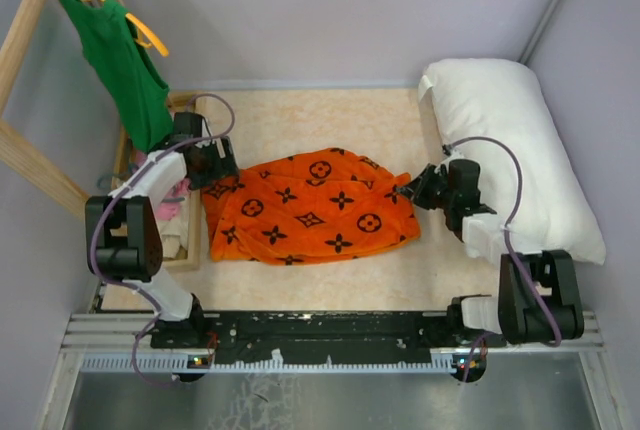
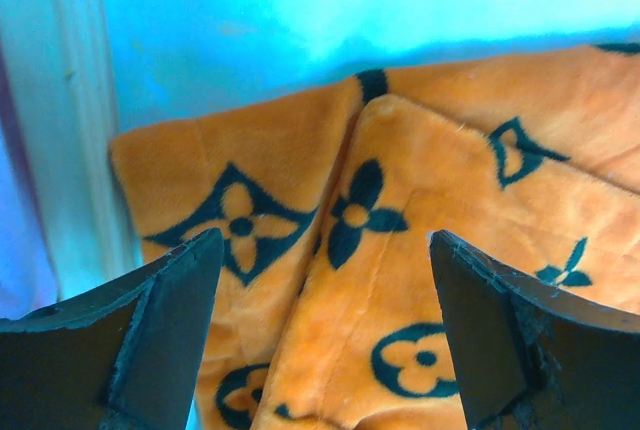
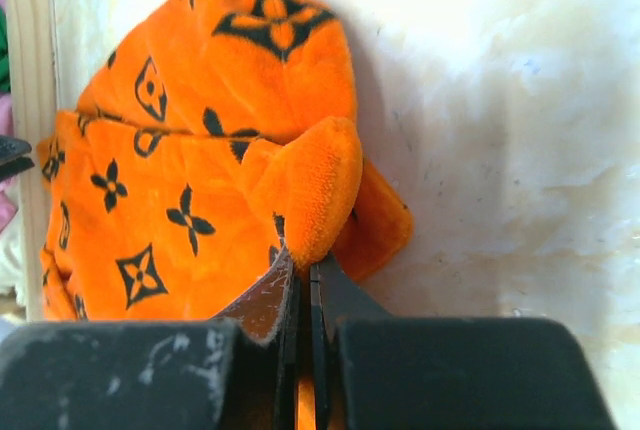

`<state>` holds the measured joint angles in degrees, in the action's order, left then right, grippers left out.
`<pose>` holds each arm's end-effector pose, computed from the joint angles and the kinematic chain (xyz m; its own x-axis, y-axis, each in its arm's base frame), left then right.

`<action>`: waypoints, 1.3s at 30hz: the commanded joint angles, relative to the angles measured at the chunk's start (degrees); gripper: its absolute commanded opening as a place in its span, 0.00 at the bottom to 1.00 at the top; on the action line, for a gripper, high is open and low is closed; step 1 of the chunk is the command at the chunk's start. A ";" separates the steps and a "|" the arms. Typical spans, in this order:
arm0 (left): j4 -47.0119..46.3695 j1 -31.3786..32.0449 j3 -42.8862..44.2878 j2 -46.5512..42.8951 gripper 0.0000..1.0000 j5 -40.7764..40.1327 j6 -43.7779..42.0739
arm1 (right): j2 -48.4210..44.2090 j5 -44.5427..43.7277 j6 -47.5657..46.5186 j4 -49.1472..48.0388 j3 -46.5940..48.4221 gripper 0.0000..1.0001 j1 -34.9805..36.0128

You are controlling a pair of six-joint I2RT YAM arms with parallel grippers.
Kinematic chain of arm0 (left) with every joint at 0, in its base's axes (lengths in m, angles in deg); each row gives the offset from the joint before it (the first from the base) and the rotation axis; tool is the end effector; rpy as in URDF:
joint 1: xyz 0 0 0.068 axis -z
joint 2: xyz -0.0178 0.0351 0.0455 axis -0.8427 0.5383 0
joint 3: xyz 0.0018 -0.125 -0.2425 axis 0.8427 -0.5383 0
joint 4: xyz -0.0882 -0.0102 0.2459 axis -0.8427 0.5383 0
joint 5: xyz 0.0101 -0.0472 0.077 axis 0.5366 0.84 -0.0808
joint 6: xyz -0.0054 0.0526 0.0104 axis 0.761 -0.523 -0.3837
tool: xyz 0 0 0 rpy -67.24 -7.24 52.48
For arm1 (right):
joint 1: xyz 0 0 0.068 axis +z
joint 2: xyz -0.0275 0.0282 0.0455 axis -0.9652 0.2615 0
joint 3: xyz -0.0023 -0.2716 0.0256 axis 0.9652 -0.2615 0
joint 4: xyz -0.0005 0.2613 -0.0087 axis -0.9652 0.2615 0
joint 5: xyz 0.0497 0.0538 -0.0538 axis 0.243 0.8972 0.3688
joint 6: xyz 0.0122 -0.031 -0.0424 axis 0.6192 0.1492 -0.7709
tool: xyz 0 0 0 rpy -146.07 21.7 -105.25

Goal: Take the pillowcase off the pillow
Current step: Fold the pillowcase at the center of the board.

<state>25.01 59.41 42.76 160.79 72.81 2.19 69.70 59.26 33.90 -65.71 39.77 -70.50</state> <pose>0.3404 -0.0151 0.2183 -0.8376 -0.2297 -0.4956 -0.1370 0.9666 -0.2165 0.2546 0.0346 0.1784 -0.6842 0.4551 -0.5699 -0.0541 0.7476 0.6620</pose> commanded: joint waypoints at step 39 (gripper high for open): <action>1.07 15.34 9.30 5.74 0.82 -16.15 1.78 | -7.50 -12.19 -6.36 13.19 8.54 0.00 0.71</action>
<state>24.40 74.60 50.69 169.75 56.24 4.99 61.81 46.19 28.41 -50.41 47.33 -70.09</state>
